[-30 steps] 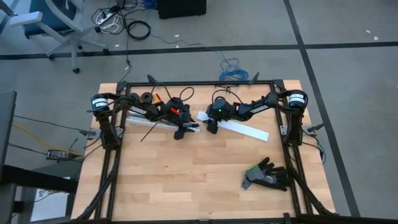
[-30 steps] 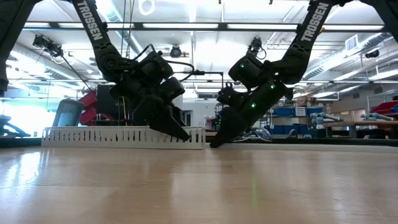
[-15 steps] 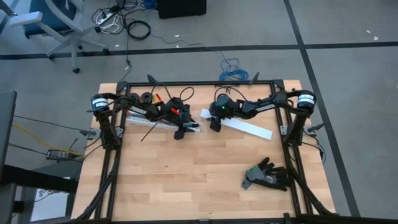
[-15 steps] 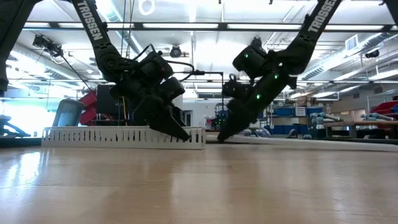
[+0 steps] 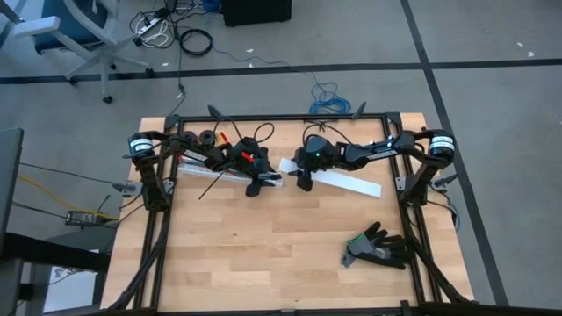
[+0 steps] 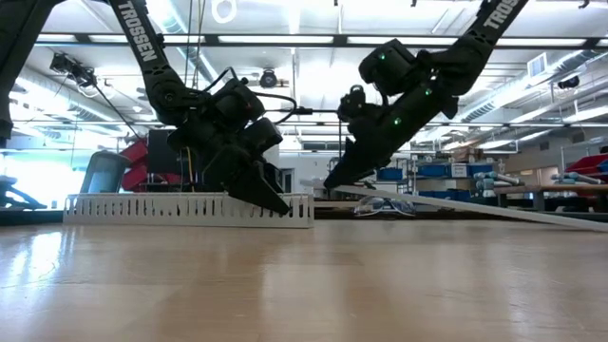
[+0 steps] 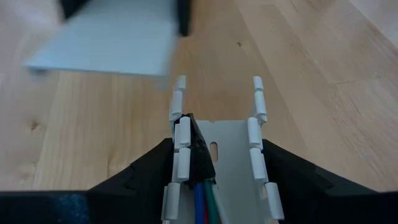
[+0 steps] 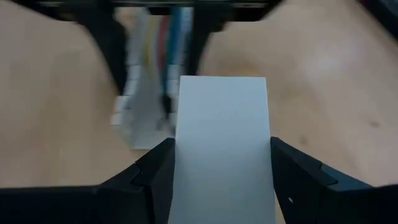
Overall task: Ziptie cables
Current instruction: Close the white cable duct
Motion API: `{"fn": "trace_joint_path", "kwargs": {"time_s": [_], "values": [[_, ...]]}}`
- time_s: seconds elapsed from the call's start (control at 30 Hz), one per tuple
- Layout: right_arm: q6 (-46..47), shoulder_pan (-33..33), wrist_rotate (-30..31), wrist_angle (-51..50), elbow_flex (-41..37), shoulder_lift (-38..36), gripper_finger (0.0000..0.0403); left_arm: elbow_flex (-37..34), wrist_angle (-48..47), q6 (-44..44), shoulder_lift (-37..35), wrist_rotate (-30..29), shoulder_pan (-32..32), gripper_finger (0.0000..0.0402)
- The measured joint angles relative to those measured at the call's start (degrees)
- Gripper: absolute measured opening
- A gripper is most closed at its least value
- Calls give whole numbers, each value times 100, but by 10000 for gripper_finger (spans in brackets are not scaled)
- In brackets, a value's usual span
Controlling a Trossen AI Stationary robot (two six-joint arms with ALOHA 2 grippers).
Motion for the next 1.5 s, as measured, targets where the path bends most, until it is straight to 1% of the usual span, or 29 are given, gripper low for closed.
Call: {"fn": "trace_joint_path", "kwargs": {"time_s": [0.23, 0.43, 0.53, 0.73, 0.8, 0.9, 1.07, 1.23, 1.37, 1.5], "values": [[220, 264, -336, -78, 2, 28, 210, -9, 240, -10, 9, -69, 4, 230], [345, 332, -226, -200, 7, 28, 209, -7, 313, -57, 9, -151, 4, 230], [341, 332, -191, -309, 10, 30, 189, -7, 314, -64, 9, -155, 2, 230], [247, 332, -167, -304, 11, 30, 129, -4, 319, -98, 9, -151, 2, 230], [245, 332, -167, -302, 11, 30, 117, 0, 319, -102, 9, -149, 2, 230], [228, 332, -216, -302, 11, 30, 112, 0, 317, -105, 7, -144, 2, 230], [133, 332, -250, -282, 11, -58, 117, 2, 295, -107, 7, -135, 2, 230], [74, 332, -253, -250, 11, -249, 131, 4, 288, -109, 4, -131, 2, 230], [32, 334, -417, -234, 11, -348, 150, 4, 285, -109, 4, -131, 0, 230], [173, 450, -706, -261, 11, -348, 183, 4, 279, -109, 4, -129, 0, 230]]}}
